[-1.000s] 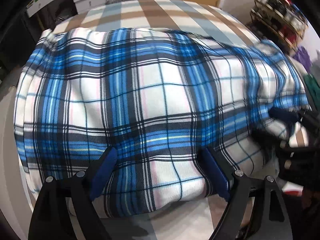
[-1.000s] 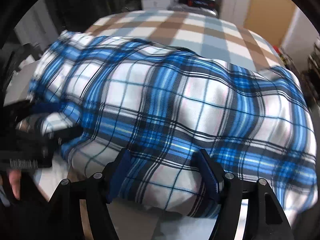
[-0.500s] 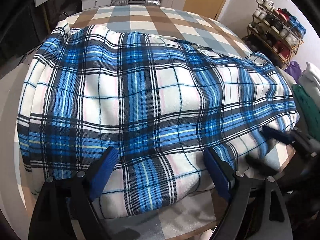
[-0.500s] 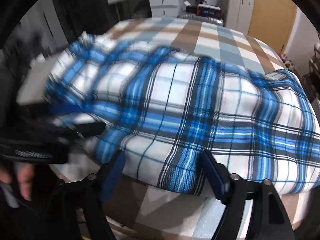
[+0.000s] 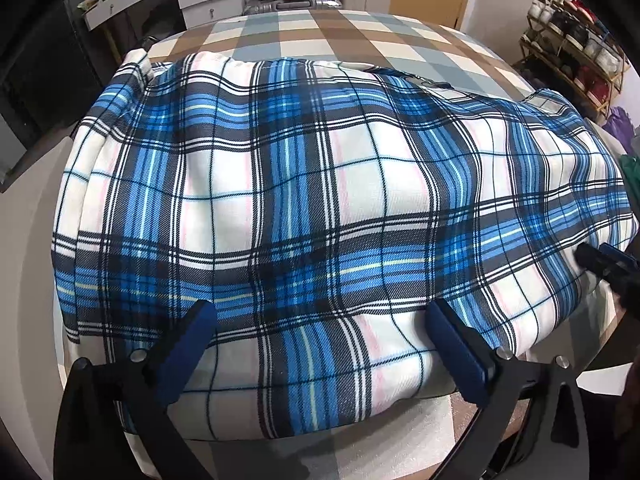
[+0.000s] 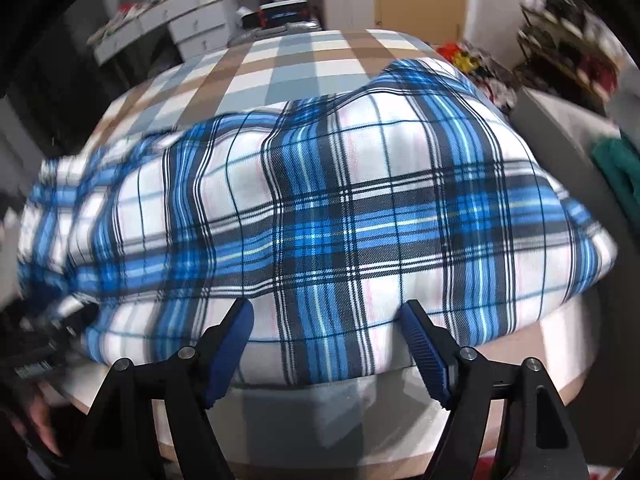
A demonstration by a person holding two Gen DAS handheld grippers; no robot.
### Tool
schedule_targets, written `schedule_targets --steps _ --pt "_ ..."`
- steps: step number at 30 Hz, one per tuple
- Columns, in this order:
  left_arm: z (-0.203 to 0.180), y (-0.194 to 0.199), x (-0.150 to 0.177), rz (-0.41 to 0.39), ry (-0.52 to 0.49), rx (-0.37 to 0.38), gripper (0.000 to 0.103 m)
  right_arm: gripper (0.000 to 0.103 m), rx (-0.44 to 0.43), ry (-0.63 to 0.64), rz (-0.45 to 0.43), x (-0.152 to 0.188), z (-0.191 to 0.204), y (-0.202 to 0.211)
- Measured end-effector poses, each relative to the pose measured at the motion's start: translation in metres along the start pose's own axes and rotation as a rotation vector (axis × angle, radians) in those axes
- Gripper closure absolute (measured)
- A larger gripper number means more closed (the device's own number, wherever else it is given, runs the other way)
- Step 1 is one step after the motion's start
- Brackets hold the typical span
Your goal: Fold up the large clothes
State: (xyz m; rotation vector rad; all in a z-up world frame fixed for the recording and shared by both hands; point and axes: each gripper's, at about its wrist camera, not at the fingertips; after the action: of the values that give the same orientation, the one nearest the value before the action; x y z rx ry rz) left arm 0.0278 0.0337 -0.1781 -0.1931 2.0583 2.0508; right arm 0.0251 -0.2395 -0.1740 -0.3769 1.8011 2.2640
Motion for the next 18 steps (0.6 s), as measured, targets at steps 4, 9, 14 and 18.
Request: schedule_targets --steps 4,9,14,18 --pt "0.003 0.0 0.004 -0.013 0.002 0.007 0.001 0.027 -0.045 0.036 -0.15 0.01 0.002 0.03" --pt "0.002 0.001 0.005 -0.013 0.005 -0.002 0.001 0.024 -0.049 0.07 0.033 0.004 0.016 -0.011" --pt "-0.01 0.007 0.011 -0.039 -0.036 -0.076 0.001 0.014 0.019 0.135 0.045 0.008 0.036 -0.013" --pt "-0.011 0.028 0.01 -0.086 -0.046 -0.007 0.002 0.013 -0.142 0.014 0.052 0.005 0.011 -0.004"
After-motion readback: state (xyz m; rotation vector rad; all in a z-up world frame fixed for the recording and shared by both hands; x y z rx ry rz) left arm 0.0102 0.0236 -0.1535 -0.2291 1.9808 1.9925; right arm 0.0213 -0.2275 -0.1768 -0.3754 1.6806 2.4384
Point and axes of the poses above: each gripper's, at about its wrist camera, not at the fingertips, and y roughly against the way its jaws point, z to its left, x to its underside, and after that the axes turned 13 degrees about z, right-handed
